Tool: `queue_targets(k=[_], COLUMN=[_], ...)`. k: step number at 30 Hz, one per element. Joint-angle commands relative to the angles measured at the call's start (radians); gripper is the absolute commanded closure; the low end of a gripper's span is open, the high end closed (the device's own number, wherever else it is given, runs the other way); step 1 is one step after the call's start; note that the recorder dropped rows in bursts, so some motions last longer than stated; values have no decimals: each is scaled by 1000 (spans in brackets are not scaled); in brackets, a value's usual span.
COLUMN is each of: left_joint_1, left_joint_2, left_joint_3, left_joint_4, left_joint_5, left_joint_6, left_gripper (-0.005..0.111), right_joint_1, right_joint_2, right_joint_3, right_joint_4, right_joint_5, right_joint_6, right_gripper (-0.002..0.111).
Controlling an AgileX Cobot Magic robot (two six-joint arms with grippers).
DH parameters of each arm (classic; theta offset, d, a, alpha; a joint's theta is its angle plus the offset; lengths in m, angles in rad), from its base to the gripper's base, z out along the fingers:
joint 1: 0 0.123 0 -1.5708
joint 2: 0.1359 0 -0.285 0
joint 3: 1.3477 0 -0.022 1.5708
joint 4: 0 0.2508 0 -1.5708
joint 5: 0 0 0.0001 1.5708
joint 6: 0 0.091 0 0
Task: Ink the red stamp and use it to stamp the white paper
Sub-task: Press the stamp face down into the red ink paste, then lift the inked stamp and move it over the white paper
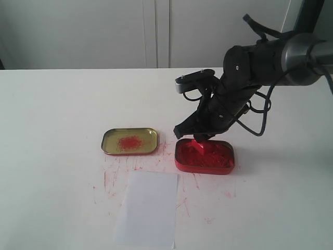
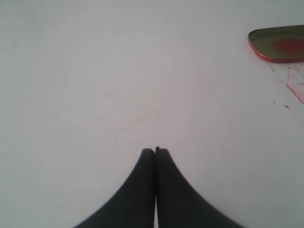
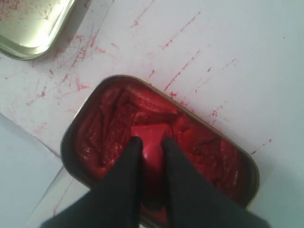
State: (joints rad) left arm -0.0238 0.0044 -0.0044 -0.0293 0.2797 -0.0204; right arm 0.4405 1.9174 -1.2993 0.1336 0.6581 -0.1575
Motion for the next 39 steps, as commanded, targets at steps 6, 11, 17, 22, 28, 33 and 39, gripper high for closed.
queue_targets(k=[6, 11, 17, 22, 28, 33, 39], left_joint_1=[2, 2, 2, 2, 2, 2, 2], left_joint_2=[-4, -4, -4, -4, -4, -4, -4], left_joint_3=[4, 4, 4, 4, 4, 4, 4], left_joint_4=[0, 0, 0, 0, 0, 0, 0], left_joint_5=[-3, -3, -3, -3, -3, -3, -3], left_joint_6=[-2, -2, -2, -2, -2, -2, -2], left_gripper=[107, 107, 107, 107, 107, 107, 107], right_joint_1=[-38, -53, -53, -53, -53, -53, -53], right_joint_2=[-13, -13, -16, -42, -55, -55, -64], right_joint_3=[-6, -6, -6, -6, -6, -6, -2], right_joint_4=[58, 86, 132, 185, 196, 228, 291], right_joint_5=[2, 22, 22, 15, 33, 67, 105], right_joint_6=[7, 7, 7, 5, -4, -29, -92], right_gripper=[108, 108, 108, 108, 108, 108, 108])
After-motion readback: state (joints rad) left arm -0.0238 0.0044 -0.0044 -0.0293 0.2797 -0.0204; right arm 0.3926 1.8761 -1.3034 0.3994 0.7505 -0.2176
